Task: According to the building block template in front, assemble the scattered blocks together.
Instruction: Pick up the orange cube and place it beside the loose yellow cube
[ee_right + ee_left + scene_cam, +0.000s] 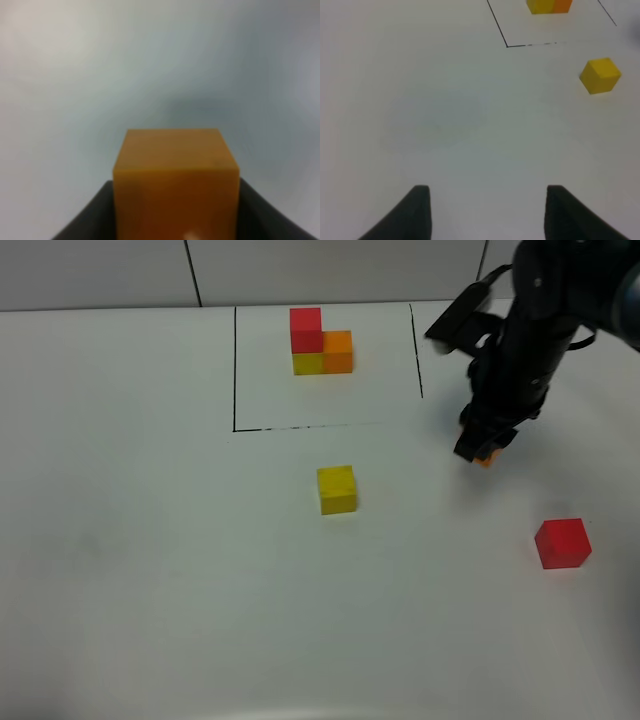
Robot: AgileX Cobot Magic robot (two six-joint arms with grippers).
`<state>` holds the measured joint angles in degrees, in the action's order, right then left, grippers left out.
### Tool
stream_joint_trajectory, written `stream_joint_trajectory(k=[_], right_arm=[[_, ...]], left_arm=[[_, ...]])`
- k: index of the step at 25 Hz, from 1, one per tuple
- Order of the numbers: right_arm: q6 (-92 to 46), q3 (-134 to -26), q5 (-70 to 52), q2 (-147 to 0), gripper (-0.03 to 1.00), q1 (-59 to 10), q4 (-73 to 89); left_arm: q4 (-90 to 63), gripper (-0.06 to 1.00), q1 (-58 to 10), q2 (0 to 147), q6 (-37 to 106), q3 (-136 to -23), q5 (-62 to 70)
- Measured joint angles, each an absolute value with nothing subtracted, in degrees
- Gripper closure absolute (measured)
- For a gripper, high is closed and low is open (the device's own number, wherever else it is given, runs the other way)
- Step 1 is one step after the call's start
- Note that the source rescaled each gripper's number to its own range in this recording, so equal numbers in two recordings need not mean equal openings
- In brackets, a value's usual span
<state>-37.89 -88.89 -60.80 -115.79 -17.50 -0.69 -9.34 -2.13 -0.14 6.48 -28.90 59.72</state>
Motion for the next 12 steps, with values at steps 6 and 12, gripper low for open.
stream_joint_trajectory(k=[6,12], right_arm=[[-47.60,-88.71,-60.77,-115.98,0.96,-27.59,-2.72],[-55.32,-89.22,-60.65,-119.49,0.96,-29.57,-3.51]], left_arm=[[-9.34,0.82,-2.13,-0.14,6.48,-28.90,59.72],[-9.34,0.82,-2.13,-0.14,6.48,-28.90,59.72]])
